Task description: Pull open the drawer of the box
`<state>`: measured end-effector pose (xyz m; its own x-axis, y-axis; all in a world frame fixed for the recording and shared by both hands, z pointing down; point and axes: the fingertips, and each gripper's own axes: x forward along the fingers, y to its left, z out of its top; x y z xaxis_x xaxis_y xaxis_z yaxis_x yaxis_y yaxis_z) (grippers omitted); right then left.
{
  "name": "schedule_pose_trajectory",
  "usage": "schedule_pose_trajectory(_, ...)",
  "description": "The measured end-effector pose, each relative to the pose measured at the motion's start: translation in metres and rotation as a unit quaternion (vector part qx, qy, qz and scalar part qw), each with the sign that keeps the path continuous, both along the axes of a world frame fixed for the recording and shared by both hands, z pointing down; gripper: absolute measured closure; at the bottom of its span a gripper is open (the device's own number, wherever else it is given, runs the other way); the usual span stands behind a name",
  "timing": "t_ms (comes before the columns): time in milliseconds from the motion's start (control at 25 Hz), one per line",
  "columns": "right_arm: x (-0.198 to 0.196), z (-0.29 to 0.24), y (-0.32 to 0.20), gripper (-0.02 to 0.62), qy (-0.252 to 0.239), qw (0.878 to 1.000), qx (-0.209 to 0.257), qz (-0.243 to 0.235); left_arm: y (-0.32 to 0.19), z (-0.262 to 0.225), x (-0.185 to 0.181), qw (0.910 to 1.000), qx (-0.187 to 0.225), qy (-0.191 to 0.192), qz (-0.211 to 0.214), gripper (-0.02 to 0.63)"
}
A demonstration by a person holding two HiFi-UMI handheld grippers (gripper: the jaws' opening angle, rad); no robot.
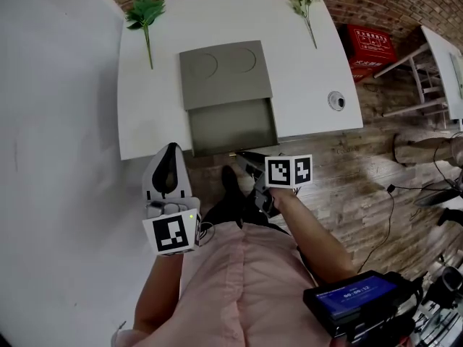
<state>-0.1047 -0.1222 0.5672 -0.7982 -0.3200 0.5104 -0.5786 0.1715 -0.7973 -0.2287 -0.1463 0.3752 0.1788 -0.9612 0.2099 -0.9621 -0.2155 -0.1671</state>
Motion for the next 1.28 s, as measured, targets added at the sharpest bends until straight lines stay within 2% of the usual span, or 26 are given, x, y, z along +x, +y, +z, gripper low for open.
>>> schedule_pose_trajectory(1280,-0.001,0.008,0.029,0.522,-0.018,1.0,0.006,-0.001,0.034,0.002,0.007,0.9999,0.005,-0.004,-0.012,0.594)
